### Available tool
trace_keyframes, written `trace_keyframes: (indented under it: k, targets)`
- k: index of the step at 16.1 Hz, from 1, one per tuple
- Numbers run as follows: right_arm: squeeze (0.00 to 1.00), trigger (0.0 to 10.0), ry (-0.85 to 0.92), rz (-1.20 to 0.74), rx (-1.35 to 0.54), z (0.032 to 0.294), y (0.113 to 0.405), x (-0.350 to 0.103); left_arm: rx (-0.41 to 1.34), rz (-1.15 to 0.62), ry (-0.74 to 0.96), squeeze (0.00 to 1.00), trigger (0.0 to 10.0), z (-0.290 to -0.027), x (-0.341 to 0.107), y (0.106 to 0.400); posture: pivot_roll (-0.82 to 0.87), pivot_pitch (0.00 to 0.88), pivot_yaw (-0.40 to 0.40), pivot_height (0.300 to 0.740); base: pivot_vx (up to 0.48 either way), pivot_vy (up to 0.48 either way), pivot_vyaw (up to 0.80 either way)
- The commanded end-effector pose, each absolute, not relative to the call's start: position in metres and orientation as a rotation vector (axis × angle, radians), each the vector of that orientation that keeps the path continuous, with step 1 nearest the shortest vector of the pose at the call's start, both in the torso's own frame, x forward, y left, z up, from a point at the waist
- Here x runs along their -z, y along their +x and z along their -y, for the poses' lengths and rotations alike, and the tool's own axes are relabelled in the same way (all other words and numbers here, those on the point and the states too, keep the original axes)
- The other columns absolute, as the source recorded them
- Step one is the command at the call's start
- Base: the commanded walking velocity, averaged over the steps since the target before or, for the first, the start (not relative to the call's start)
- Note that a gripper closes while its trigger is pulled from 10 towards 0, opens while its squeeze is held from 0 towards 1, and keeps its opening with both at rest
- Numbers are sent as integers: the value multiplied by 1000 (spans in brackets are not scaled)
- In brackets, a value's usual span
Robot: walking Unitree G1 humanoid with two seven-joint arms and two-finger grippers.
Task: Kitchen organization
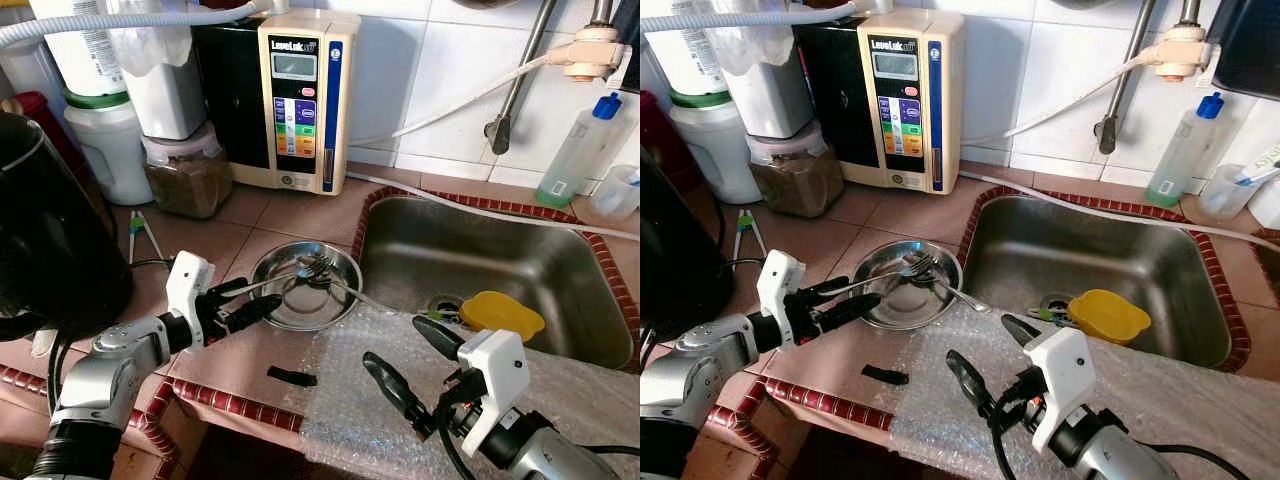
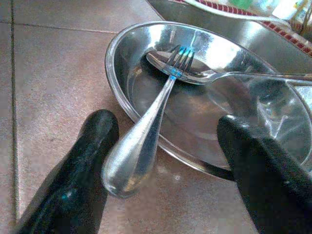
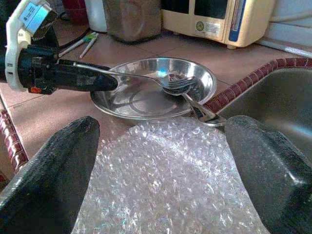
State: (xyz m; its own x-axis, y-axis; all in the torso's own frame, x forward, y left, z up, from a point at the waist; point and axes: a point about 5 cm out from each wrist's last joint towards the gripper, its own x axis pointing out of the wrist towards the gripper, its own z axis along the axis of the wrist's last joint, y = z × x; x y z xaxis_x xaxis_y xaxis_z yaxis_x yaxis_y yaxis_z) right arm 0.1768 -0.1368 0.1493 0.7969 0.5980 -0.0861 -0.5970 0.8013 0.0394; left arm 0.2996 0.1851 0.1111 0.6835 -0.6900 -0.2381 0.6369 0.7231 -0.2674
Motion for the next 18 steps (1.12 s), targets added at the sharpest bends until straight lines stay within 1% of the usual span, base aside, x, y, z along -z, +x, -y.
trace_keyframes:
  k: [1, 6, 15, 18]
  targets:
    - [0, 10000, 6, -101, -646, 136, 177, -148, 731, -351, -174, 0, 0, -188, -108, 298, 37, 27, 11, 740, 0, 0, 0]
    - [0, 10000, 8, -105, -642, 136, 178, -146, 715, -327, -208, 0, 0, -186, -112, 302, 37, 26, 12, 740, 0, 0, 0]
    - [0, 10000, 9, -104, -643, 136, 179, -145, 738, -315, -210, 0, 0, -181, -118, 302, 40, 23, 13, 740, 0, 0, 0]
    - [0, 10000, 10, -102, -641, 136, 179, -146, 754, -264, -161, 0, 0, -180, -131, 308, 39, 23, 12, 740, 0, 0, 0]
